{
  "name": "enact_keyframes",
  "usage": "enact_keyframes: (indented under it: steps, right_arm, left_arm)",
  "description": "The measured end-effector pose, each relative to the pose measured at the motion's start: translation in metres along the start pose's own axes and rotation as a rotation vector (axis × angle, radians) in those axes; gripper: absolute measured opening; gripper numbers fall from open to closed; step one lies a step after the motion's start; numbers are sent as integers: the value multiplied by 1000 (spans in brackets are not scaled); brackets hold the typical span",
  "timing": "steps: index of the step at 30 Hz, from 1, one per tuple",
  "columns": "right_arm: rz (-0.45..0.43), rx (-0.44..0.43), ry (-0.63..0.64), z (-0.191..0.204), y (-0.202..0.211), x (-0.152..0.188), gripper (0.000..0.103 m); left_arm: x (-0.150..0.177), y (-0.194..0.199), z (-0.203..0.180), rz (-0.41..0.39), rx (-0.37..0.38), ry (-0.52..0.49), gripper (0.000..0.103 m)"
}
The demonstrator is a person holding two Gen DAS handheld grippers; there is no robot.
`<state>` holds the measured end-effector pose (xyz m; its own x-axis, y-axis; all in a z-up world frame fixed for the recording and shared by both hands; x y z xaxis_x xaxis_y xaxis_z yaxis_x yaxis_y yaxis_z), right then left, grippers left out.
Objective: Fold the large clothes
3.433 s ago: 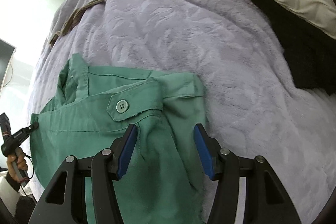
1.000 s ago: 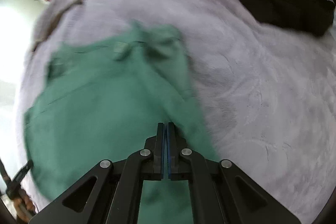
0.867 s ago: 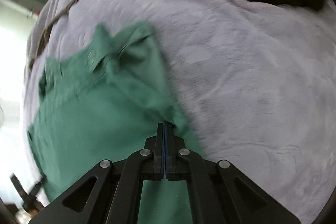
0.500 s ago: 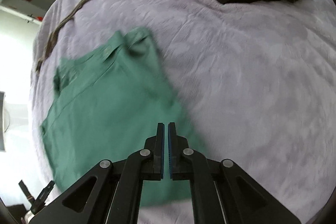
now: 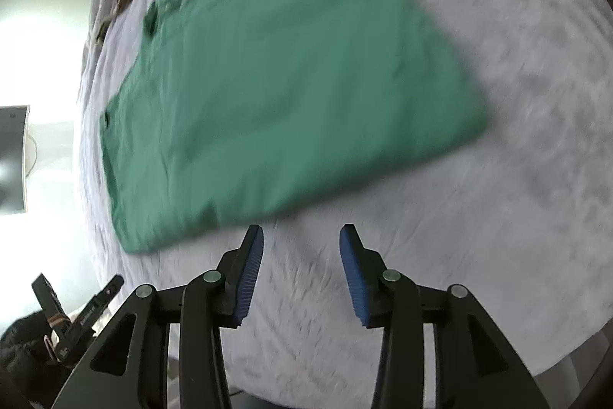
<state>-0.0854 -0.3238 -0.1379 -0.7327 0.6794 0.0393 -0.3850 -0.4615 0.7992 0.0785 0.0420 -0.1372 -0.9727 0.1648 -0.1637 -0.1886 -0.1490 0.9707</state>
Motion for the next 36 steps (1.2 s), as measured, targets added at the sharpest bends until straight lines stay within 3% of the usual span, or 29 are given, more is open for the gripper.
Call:
enact_keyframes:
  steps: [7, 9, 10, 11, 16, 18, 19, 24, 29, 36]
  right_arm:
    - [52, -26, 7, 15, -17, 24, 59]
    - [57, -24, 20, 22, -22, 28, 59]
    - [58, -22, 25, 26, -24, 29, 59]
    - [58, -19, 31, 29, -27, 31, 59]
    - [39, -22, 37, 53, -41, 40, 63]
    - [21, -35, 45, 65, -45, 43, 84]
    - [7, -47, 49, 72, -46, 44, 86]
    - [-54, -86, 73, 104, -59, 52, 87]
    - [-37, -97, 48, 115, -78, 58, 87]
    - [-16, -117, -17, 112, -106, 65, 87]
  left_arm:
    - [27, 9, -16, 32, 1, -21, 55]
    - [31, 9, -17, 45, 0, -28, 77]
    - [33, 9, -18, 48, -2, -27, 99]
    - [33, 11, -16, 26, -5, -19, 101]
    - [31, 6, -15, 19, -4, -46, 101]
    - [28, 5, -14, 14, 7, -63, 101]
    - [26, 6, -13, 5, 9, -74, 101]
    - [15, 6, -6, -21, 32, -113, 101]
    - [6, 3, 1, -38, 45, -155, 101]
    - [-1, -16, 10, 3, 81, -159, 101]
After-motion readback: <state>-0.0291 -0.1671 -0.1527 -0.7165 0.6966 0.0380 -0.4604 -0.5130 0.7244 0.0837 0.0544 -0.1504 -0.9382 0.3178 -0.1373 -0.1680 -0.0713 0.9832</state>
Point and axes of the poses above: each gripper's, at about its wrist camera, not at the fingertips, and y roughly against the way its jaws point, z to its left, x to its underside, the point moved 7 cm from there along -y, roughly the way its jaws point, and after that the axes turned 12 degrees about -x, right-handed, at the moved point
